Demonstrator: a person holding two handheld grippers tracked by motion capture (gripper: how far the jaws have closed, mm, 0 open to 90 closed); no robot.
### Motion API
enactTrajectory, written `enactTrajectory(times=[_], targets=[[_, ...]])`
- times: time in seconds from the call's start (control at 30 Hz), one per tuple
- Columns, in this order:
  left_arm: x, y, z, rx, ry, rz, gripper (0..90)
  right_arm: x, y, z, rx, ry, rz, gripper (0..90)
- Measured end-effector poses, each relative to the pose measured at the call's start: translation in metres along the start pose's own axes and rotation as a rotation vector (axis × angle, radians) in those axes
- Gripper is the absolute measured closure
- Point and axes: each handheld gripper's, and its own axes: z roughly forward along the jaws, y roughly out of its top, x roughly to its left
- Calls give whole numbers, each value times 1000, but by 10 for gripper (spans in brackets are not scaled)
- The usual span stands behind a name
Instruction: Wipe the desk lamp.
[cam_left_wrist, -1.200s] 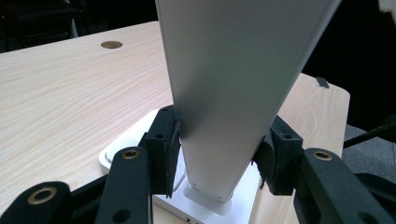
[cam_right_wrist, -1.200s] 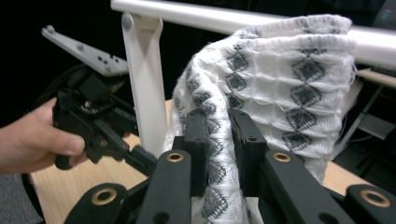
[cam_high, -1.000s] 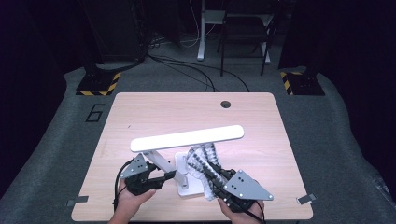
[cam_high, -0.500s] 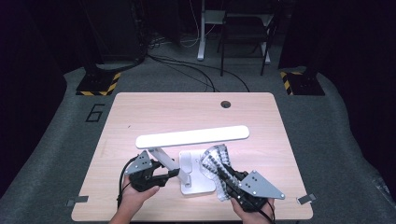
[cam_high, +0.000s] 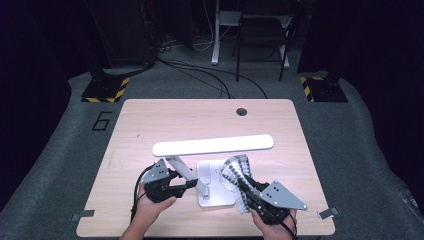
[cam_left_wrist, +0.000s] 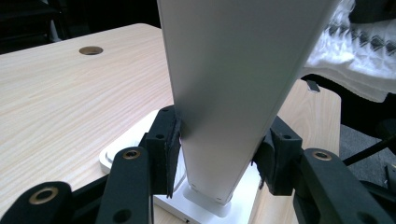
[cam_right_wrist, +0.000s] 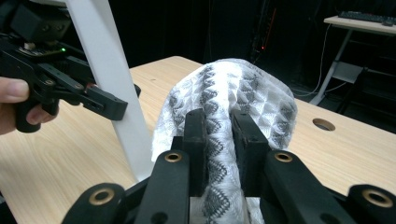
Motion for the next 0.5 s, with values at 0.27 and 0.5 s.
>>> enactTrajectory(times=[0.27,0.5], targets=[[1,-2,-1,-12,-21,-9,546,-7,-10,11,35,13,31,758],[6,-5,-6,-26,-2,-33,519,-6,-12,21,41,31,23,770]])
